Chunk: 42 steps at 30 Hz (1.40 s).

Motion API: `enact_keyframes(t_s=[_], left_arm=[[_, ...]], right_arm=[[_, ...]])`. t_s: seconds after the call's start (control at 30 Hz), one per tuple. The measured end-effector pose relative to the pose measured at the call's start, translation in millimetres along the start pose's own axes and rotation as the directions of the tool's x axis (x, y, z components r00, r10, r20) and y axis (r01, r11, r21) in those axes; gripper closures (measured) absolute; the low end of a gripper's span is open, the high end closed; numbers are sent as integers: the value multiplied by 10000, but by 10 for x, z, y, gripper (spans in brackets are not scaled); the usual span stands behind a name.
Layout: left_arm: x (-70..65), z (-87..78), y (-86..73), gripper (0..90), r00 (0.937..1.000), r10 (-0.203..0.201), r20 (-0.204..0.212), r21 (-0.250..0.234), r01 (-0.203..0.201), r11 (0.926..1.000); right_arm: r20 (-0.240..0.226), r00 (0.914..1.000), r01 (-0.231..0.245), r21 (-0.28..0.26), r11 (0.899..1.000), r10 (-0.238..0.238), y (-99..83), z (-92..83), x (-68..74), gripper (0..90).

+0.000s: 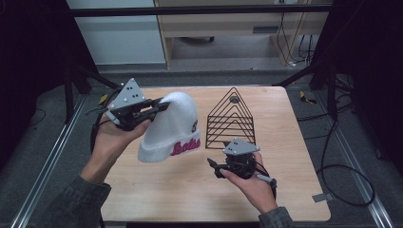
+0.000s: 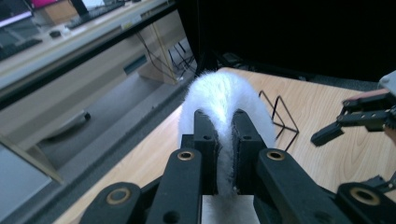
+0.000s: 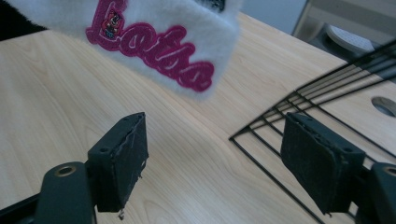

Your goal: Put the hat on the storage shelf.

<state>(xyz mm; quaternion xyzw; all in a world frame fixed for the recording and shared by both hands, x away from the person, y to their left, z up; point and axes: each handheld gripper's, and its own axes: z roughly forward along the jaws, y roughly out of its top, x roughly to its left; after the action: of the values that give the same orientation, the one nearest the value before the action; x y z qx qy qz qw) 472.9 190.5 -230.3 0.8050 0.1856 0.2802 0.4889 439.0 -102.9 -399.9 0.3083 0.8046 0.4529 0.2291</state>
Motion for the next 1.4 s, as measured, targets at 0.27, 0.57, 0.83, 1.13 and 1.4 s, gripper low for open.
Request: enact_keyframes(t_s=[0.27,0.57,0.83,1.13,1.4], left_arm=[[-20,-64,141,831,9992,185,368,-315,-173,9994],[-13,-65,174,831,9980,367,523,-413,-346,9985],[34,-117,192,831,9972,452,591,-664,-413,9969],[59,-56,199,832,9962,427,765,-645,-377,9972],[42,22,245,833,9970,-50,771,-844,115,9964]], right_arm=[[-820,9966,-84,-412,9991,50,242,30,-7,234],[-1369,9902,262,-213,9994,-289,504,220,-117,277],[-1819,9831,223,113,9997,-198,536,377,-146,259],[-2545,9671,99,336,9994,-10,540,454,-153,338],[-2769,9608,157,157,9998,-108,515,479,-146,686]])
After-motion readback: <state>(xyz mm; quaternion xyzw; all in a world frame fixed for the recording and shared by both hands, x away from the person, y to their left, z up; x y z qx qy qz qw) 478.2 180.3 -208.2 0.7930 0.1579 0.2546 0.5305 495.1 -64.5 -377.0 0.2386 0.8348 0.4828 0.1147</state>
